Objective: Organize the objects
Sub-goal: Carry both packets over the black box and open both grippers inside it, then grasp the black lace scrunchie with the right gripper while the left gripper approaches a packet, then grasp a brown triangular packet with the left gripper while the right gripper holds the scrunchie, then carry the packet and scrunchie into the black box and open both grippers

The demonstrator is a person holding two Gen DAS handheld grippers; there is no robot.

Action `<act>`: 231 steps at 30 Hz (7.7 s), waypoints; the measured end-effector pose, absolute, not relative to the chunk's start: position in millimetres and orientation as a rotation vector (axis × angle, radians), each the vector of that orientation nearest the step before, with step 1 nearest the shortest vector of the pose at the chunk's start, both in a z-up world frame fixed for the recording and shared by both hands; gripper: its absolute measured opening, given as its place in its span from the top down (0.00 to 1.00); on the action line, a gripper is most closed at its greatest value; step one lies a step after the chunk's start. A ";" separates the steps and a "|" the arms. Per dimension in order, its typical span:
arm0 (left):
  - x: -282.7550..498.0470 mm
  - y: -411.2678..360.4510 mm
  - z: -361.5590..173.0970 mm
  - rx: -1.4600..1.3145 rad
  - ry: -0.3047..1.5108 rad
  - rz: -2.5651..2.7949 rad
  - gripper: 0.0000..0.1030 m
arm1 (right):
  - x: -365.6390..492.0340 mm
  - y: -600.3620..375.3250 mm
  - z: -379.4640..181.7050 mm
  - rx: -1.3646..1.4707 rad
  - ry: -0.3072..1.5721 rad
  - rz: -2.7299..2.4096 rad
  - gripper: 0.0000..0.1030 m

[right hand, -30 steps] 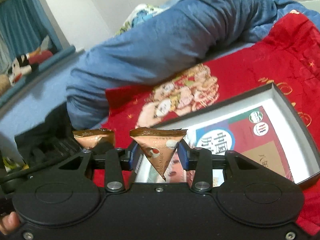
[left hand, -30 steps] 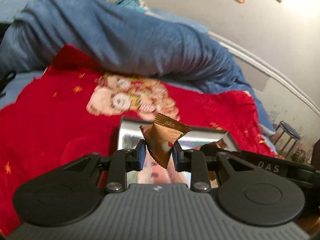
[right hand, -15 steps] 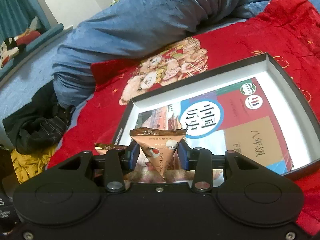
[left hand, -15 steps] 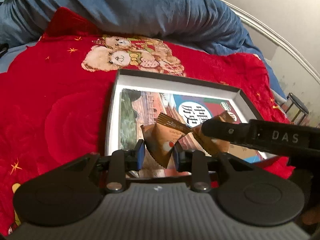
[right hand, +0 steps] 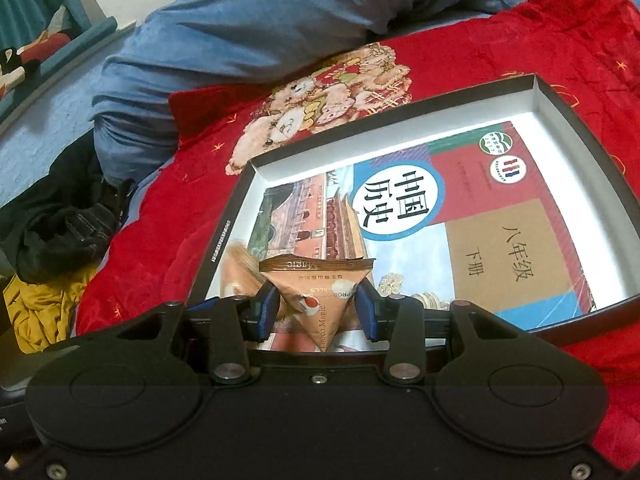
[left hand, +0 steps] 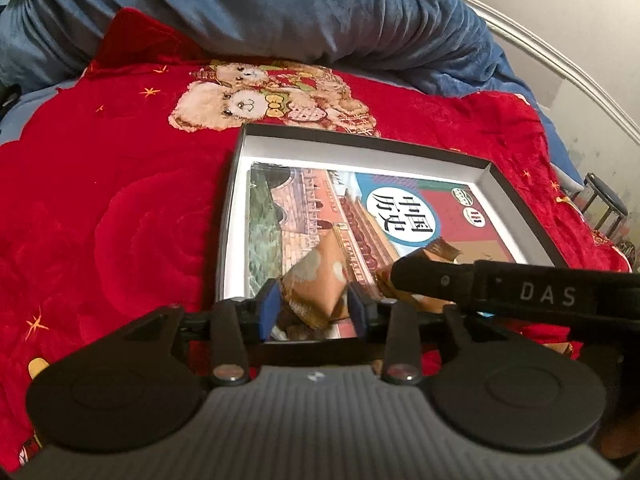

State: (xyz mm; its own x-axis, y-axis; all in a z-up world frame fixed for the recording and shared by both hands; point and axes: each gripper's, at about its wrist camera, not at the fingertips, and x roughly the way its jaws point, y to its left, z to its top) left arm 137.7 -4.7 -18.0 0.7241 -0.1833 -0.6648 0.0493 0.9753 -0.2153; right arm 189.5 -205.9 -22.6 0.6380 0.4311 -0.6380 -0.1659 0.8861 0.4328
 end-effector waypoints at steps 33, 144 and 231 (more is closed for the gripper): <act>51.1 44.9 77.3 -0.008 0.622 -0.170 0.14 | 70.7 -256.2 46.7 0.507 0.614 0.244 0.46; 90.3 8.5 -10.2 -0.127 0.835 0.009 0.37 | 88.7 -236.2 -12.6 0.649 0.664 0.228 0.78; 179.8 -92.9 -4.8 -0.121 0.734 -0.165 0.60 | 172.3 -276.7 -19.7 0.376 0.794 0.095 0.78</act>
State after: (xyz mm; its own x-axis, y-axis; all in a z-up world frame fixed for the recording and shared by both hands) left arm 179.8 -92.9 -4.8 0.7305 -0.1916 -0.6554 0.1072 0.9801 -0.1670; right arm 172.3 -276.7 -19.7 0.7006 0.2226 -0.6779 0.0567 0.9297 0.3638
